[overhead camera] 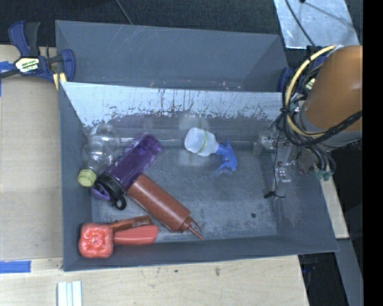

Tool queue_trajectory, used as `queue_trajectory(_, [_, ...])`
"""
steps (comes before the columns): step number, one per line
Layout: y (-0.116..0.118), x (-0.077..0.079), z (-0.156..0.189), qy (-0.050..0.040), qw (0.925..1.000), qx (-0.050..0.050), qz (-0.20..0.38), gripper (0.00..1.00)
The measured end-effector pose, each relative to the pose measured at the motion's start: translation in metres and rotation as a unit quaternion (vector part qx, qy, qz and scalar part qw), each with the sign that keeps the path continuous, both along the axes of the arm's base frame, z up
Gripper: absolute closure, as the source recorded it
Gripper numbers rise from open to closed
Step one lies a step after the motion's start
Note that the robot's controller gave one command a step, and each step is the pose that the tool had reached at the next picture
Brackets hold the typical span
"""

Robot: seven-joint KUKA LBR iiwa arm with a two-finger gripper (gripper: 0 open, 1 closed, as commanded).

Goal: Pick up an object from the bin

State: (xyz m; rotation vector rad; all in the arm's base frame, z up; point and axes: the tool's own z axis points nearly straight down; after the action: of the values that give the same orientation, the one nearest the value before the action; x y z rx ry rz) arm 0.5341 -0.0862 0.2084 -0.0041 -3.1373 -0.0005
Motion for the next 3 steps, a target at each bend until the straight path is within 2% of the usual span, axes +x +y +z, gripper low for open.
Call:
queue_trajectory(1, [0.0,0.002,0.004,-0.0041,1.0,-0.001,0.001,0.0])
queue_trajectory(2, [0.019,0.034,-0.05,-0.0054,0.9985,-0.001,0.055,0.0])
queue_trajectory(3, [0.023,0.048,-0.062,-0.0035,0.9983,0.0,-0.058,0.0])
